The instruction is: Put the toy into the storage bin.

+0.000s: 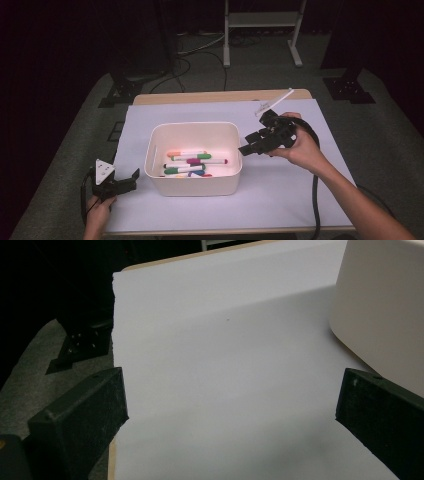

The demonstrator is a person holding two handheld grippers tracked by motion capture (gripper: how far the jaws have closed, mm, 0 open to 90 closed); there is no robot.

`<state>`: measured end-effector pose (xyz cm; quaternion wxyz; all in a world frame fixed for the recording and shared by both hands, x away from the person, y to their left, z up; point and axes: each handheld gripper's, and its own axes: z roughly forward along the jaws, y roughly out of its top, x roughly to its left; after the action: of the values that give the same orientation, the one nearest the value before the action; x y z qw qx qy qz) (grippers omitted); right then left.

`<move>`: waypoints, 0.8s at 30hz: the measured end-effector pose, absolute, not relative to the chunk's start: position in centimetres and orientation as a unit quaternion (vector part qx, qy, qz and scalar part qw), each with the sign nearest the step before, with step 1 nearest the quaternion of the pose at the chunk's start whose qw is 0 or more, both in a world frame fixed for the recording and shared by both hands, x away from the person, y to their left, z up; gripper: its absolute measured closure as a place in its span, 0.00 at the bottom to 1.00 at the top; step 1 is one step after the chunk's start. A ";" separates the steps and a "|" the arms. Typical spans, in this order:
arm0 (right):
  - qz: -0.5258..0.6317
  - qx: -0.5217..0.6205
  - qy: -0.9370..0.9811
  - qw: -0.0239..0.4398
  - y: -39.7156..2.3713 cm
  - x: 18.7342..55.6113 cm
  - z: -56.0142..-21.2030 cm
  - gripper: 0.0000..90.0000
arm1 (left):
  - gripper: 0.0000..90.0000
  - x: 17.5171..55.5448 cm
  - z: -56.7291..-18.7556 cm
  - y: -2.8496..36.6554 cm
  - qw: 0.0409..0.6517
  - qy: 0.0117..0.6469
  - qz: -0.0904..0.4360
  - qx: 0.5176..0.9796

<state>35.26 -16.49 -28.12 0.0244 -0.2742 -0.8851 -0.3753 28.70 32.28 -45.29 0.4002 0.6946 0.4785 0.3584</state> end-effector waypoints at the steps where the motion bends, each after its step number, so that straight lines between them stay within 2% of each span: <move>1: -0.376 -0.277 -0.884 0.024 -17.0 35.2 -28.2 0.47 | 0.00 28.7 -45.3 32.3 0.400 0.479 0.358 0.695; 13: -0.385 -0.319 -0.866 0.022 -20.9 34.8 -30.8 0.46 | 0.00 28.7 -45.3 32.3 0.401 0.479 0.358 0.694; 24: -0.397 -0.359 -0.845 0.013 -24.2 33.9 -34.4 0.44 | 0.00 28.7 -45.3 32.3 0.403 0.480 0.357 0.693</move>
<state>33.87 -24.23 -34.41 0.0131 -0.3587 -0.8446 -0.3972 28.75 32.33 -45.31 0.4030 0.6930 0.4795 0.3569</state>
